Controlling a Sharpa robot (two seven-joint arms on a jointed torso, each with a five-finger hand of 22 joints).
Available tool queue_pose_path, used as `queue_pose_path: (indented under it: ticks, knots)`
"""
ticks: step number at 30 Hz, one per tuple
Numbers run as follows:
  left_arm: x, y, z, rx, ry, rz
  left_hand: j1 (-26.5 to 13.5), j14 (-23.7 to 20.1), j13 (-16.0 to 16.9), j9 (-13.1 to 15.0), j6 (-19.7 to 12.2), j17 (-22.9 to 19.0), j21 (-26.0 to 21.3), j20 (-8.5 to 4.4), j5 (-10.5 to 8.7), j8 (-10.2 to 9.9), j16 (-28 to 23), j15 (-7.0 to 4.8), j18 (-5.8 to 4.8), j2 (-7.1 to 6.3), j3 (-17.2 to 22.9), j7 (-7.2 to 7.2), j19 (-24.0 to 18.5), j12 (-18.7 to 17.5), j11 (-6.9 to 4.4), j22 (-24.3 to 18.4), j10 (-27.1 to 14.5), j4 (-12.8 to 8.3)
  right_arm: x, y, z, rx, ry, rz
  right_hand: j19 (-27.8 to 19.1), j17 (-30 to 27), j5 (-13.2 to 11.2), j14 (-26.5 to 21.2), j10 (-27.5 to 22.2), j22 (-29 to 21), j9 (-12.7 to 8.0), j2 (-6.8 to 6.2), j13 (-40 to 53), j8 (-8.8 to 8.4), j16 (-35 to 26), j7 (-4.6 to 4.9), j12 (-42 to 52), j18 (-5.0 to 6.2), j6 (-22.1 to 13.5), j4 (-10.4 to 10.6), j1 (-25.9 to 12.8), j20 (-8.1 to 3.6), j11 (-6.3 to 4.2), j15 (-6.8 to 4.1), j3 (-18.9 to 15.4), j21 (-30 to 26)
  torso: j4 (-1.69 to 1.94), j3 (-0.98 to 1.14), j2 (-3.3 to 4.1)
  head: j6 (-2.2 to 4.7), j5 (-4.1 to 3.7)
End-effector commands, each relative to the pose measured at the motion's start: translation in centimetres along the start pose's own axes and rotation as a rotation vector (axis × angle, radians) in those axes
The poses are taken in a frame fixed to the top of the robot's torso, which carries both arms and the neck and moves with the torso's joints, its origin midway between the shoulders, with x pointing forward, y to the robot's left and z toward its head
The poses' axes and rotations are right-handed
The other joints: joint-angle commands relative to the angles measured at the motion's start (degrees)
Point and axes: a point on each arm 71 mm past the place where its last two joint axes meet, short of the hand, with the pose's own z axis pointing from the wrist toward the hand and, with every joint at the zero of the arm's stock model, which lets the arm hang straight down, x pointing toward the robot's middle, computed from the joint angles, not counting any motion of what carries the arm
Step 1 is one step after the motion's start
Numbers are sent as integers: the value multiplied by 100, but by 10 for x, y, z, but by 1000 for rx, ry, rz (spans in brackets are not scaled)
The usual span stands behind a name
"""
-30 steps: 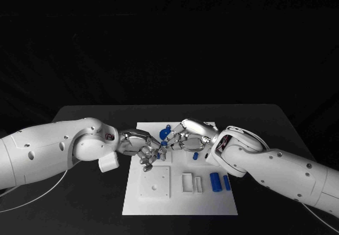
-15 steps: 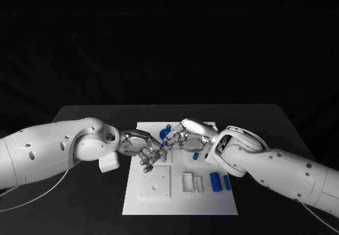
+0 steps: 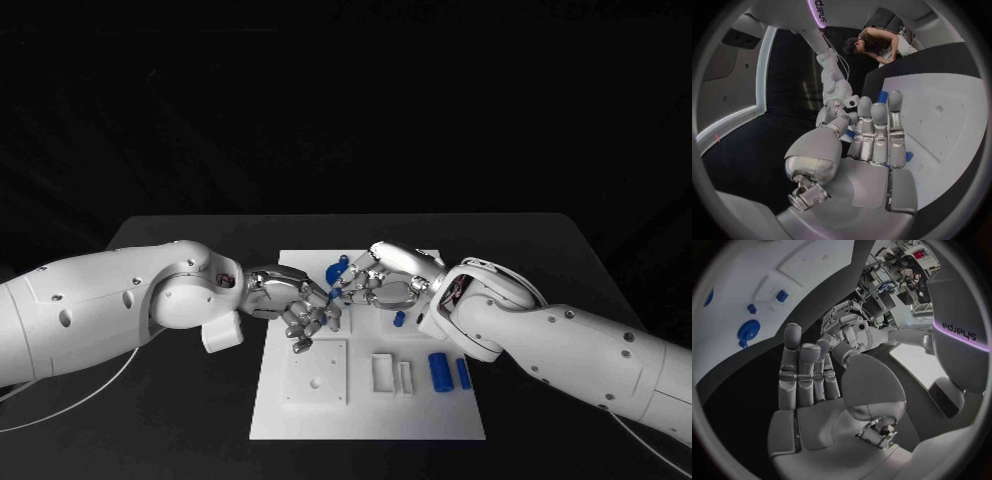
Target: Assemble the parts on the task board
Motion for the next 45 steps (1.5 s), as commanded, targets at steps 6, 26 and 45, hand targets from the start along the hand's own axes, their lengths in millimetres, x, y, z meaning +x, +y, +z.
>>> queue_pose_path:
  ticks: [6, 26, 45]
  knots:
    - [-6, 5, -2, -66, -58, 108, 525, -96, -64, -507, -97, -100, -202, 49, -1299, -430, -158, 70, 57, -526, -938, 69, -66, -131, 78, 22, -207, 76, -1, -13, -4, 83, 15, 131, 93, 41, 140, 34, 22, 39, 220, -33, 25, 33, 54, -39, -37, -39, 74, -107, -53, -28, -36, -30, 1, -43, -2, 0, 0, -6, -1]
    - [-26, -6, -10, -24, -376, 453, 1437, 93, -859, -1616, 397, -101, -695, -9, -1398, -147, -132, 14, 20, -1013, -2023, -34, 296, 110, 2, 110, -90, 994, -3, -45, -17, 220, 145, 184, 76, 51, 188, 17, 10, 87, 332, 6, 49, 32, 36, -40, -54, -51, 60, -193, -115, -27, -35, -25, 3, -68, -9, -3, 0, -5, -45]
    - [-8, -30, 0, 70, -490, 823, 1111, 82, -908, -441, 15, 26, -541, -55, -1276, 690, -8, -39, -23, -1418, -1643, -178, 282, 898, -47, 117, -439, 1740, -6, -52, -14, 278, 254, 216, 58, 37, 201, 1, -8, 102, 350, 10, 59, 32, 13, -38, -62, -61, 57, -207, -123, -25, -32, -20, 13, -88, -4, -9, 0, -60, -136]
